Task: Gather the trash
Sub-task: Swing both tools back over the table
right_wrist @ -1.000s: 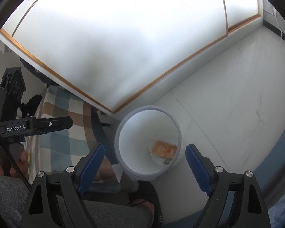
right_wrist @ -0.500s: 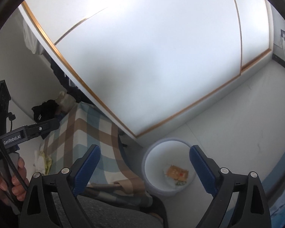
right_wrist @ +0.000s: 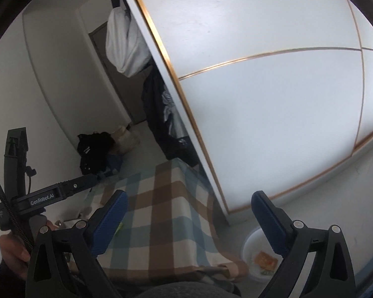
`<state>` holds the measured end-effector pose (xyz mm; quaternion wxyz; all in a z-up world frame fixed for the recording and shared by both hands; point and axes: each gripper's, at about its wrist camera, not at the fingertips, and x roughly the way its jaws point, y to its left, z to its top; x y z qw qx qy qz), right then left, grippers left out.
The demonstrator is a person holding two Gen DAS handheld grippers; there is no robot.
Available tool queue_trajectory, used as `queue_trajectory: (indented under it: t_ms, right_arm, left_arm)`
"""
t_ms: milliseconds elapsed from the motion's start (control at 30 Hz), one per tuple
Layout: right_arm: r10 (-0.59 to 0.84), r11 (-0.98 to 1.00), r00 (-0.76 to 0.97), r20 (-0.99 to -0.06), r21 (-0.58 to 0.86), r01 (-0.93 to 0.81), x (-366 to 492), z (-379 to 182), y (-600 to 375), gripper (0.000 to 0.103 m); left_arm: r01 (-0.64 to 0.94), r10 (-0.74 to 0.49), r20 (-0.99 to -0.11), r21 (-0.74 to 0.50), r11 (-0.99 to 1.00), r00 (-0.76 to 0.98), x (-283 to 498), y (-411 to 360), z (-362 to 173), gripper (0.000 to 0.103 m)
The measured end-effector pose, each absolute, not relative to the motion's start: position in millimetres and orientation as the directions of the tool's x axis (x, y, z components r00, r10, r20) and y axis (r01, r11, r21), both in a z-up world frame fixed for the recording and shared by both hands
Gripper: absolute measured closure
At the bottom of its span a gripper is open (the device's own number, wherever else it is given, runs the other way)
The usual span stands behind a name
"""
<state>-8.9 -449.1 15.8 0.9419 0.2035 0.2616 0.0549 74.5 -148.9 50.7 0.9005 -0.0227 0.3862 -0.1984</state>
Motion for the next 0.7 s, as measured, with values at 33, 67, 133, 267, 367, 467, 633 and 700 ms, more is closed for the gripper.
queue_trajectory:
  t_ms: [33, 67, 133, 267, 367, 467, 633, 700]
  right_arm:
    - [0.228, 0.911, 0.859, -0.458, 0.413, -0.021, -6, 21, -438, 0.002]
    - [0.243, 0.91, 0.86, -0.449, 0.413, -0.042, -3, 24, -428, 0.002]
    - [0.276, 0.906, 0.857, -0.436, 0.416, -0.08, 3, 29, -408, 0.002]
    - [0.354, 0.889, 0.828, -0.435, 0.432, -0.153, 18, 30, -368, 0.002]
    - [0.4, 0.876, 0.802, -0.444, 0.442, -0.192, 29, 25, -340, 0.002]
    - [0.43, 0.872, 0.775, -0.462, 0.434, -0.225, 40, 19, -315, 0.002]
    - [0.47, 0.87, 0.732, -0.493, 0.4, -0.289, 56, 11, -279, 0.002]
    - [0.482, 0.868, 0.717, -0.503, 0.384, -0.314, 60, 10, -264, 0.002]
  left_arm:
    - [0.325, -0.366, -0.681, -0.194, 0.926, 0.634, 74, -138, 52, 0.021]
    - [0.307, -0.353, -0.676, -0.193, 0.932, 0.647, 74, -126, 52, 0.021]
    - [0.273, -0.329, -0.667, -0.19, 0.943, 0.669, 75, -109, 52, 0.021]
    - [0.205, -0.283, -0.646, -0.195, 0.959, 0.709, 78, -67, 52, 0.021]
    - [0.17, -0.268, -0.643, -0.211, 0.962, 0.717, 81, -38, 48, 0.018]
    - [0.123, -0.227, -0.644, -0.202, 0.972, 0.731, 85, -10, 43, 0.018]
    - [0.037, -0.171, -0.649, -0.214, 0.976, 0.742, 93, 36, 33, 0.017]
    - [0.004, -0.172, -0.654, -0.251, 0.968, 0.737, 96, 54, 25, 0.017]
